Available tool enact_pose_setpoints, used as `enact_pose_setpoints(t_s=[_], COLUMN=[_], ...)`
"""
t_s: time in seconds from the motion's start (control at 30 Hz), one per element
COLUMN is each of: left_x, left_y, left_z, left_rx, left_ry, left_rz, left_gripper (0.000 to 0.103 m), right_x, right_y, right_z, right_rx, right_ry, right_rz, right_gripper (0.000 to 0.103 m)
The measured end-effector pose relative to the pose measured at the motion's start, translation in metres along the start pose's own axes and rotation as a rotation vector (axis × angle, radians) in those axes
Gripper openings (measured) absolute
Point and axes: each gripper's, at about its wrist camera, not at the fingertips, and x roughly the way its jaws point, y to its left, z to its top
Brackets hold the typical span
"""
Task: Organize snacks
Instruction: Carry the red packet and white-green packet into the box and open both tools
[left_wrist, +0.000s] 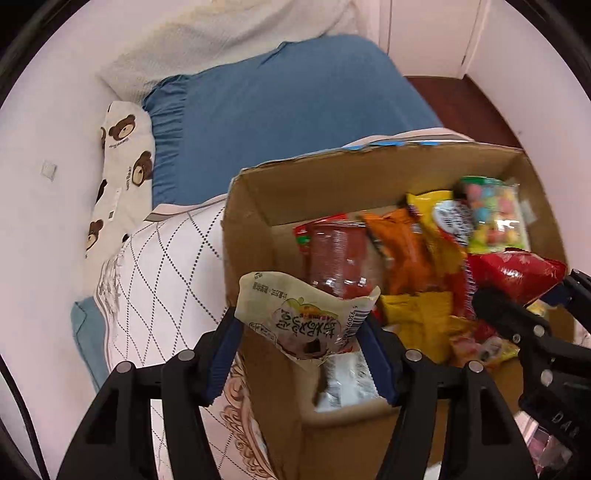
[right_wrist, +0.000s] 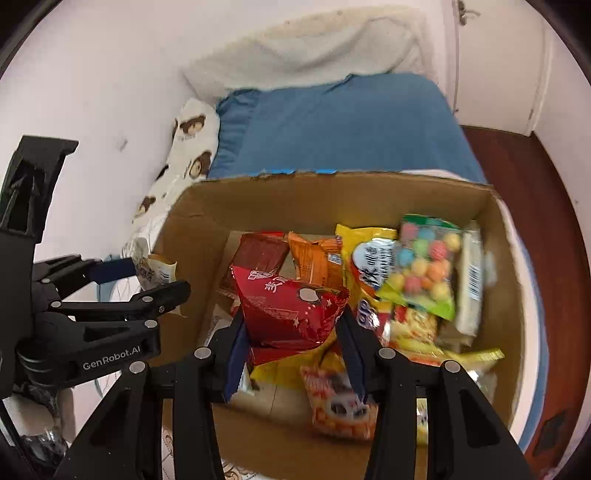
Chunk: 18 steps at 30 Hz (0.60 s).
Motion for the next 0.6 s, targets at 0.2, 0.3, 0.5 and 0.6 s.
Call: enact_pose_setpoints(t_s=[0.2, 0.3, 0.5, 0.6], left_x=[0.015, 0.014, 0.008, 0.007], left_y=[0.001, -0.005, -0.013, -0.015], left_z=[0.003, 0.003, -0.006, -0.013], left_rx=[-0.033, -0.035, -0.071, -0.115], left_ry=[0.036, 0.037, 0.025, 0.028], left_rz=[-0.006, -0.004, -0.039, -0.095], left_gripper=[0.087, 0.092, 0.097, 0.097], right_x=[0.032, 0.032, 0.015, 0.008], right_y=[-0.013, -0.025, -0.051, -0.059], right_z=[0.002, 0.0, -0.014, -0.023], right_rx=[0.041, 0.065, 0.083, 0.085], right_ry=[0.099, 0.109, 0.103, 0.101], right_rz=[0.0, -0.047, -0.172, -0.207], right_gripper=[0.094, 0.098, 0.099, 0.099])
